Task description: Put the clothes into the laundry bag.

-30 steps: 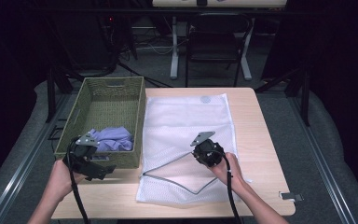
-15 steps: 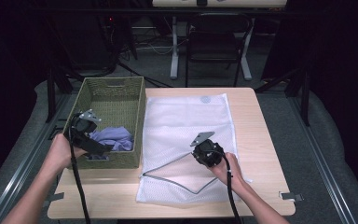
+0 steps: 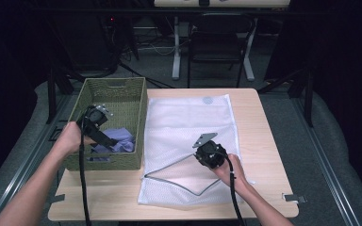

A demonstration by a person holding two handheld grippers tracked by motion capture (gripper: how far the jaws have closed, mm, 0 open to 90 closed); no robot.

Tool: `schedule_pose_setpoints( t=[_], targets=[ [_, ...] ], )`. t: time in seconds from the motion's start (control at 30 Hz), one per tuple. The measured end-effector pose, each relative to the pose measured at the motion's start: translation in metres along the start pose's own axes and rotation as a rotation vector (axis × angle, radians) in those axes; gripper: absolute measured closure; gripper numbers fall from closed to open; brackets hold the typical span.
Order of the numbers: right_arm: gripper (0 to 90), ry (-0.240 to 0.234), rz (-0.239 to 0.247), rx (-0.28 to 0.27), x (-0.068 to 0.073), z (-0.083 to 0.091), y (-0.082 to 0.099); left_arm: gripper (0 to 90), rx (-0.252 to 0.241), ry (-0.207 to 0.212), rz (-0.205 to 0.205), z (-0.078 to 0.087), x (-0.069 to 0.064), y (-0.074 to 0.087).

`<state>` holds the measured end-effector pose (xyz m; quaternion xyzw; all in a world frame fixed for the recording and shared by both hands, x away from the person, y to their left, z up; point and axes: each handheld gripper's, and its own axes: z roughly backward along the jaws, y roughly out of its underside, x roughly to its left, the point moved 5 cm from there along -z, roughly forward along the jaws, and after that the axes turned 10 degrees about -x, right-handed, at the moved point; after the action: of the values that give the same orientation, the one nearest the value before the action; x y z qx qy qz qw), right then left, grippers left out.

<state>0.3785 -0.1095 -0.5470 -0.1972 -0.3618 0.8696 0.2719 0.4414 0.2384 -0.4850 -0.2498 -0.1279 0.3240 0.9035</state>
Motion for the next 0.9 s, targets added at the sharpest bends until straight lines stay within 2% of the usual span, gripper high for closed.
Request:
schedule_pose_setpoints(
  t=[0.2, 0.3, 0.4, 0.53, 0.9],
  targets=[
    [87.0, 0.001, 0.006, -0.002, 0.000, 0.001, 0.000, 0.0, 0.071, 0.009, -0.036, -0.014, 0.007, 0.003],
    [87.0, -0.001, 0.006, -0.002, 0.000, 0.000, 0.000, 0.0, 0.111, 0.034, -0.049, -0.021, 0.010, 0.005],
    [87.0, -0.001, 0.008, -0.002, 0.000, 0.000, 0.001, 0.0, 0.131, 0.057, -0.047, -0.029, 0.008, 0.005],
    [87.0, -0.001, 0.011, -0.002, -0.001, 0.001, 0.001, 0.0, 0.171, 0.090, -0.071, -0.038, 0.004, 0.005],
    [87.0, 0.000, 0.005, 0.000, -0.002, 0.001, 0.002, 0.2, 0.251, 0.098, -0.076, -0.058, 0.004, 0.011]
  ],
)
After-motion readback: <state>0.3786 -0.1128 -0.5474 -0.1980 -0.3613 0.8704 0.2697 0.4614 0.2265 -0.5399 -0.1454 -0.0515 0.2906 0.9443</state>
